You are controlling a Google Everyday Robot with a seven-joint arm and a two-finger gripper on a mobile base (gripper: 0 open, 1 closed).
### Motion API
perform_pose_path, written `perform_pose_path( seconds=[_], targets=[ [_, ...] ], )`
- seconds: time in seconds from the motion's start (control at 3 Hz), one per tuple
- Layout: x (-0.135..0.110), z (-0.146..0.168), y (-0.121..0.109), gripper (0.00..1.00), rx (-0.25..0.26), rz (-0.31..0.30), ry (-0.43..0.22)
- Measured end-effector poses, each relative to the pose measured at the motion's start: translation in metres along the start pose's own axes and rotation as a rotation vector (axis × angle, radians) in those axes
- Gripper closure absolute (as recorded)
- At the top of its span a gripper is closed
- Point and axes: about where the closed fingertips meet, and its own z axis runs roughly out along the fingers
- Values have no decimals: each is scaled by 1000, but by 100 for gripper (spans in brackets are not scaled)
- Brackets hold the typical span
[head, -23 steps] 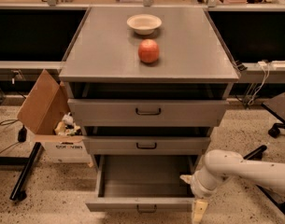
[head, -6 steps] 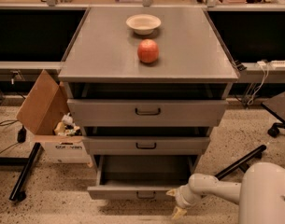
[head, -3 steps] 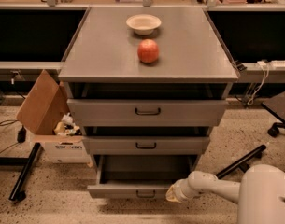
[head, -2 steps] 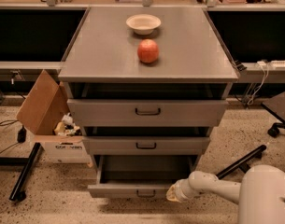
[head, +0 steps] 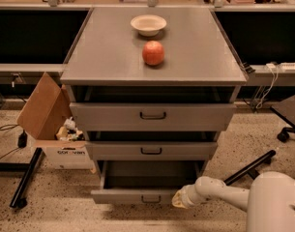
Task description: Close bottom drawer
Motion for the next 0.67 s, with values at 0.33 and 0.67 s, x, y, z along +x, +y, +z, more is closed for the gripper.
perform_pose_path(
  seconds=[0.33, 0.67],
  targets=[
    [0, 0, 0, 52, 0, 0, 0],
    [0, 0, 0, 29, 0, 0, 0]
  ],
)
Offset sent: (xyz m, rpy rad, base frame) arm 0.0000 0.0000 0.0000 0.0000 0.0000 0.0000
